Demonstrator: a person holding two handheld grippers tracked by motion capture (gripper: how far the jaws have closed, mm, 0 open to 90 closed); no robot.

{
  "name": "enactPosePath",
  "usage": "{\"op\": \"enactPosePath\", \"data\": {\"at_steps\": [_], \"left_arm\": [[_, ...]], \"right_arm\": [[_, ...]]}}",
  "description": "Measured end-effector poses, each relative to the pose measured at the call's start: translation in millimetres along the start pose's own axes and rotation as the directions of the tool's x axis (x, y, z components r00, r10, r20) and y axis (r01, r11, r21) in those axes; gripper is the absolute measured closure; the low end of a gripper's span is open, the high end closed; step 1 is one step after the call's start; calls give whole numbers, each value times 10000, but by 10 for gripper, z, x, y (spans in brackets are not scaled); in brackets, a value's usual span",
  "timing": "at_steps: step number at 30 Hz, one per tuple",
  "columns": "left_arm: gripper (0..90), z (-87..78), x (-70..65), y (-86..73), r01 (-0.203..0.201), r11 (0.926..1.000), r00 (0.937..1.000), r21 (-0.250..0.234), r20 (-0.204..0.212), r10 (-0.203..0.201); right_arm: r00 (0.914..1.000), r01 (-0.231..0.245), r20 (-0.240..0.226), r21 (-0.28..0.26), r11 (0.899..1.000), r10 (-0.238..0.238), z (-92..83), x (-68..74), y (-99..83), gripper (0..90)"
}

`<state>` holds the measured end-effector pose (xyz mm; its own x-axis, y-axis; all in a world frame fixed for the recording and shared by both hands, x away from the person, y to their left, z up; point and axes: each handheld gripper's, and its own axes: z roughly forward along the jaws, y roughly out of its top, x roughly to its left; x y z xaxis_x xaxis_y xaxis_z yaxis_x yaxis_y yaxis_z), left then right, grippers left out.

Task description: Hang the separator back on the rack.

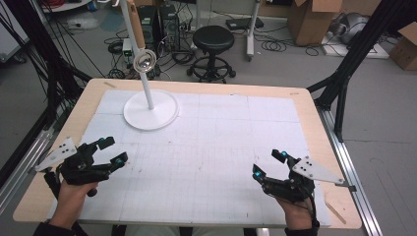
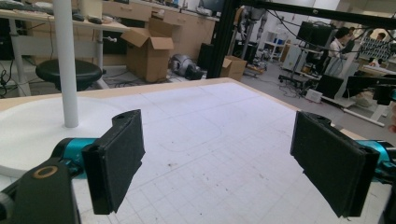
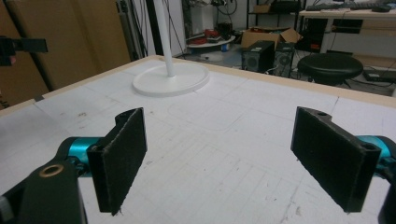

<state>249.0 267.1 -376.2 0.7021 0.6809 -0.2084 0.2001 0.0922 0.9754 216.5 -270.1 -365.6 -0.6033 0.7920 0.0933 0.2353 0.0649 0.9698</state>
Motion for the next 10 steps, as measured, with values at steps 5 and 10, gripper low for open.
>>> {"op": "enactPosePath", "data": {"at_steps": [5, 10], "left_arm": [[179, -4, 16, -1, -41, 10000, 10000, 9, -23, 41], [179, -12, 20, -3, -29, 10000, 10000, -5, -40, 29]], "right_arm": [[10000, -2, 18, 12, 10000, 2, 7, -12, -4, 168], [10000, -6, 43, -2, 10000, 6, 13, -15, -5, 168]]}}
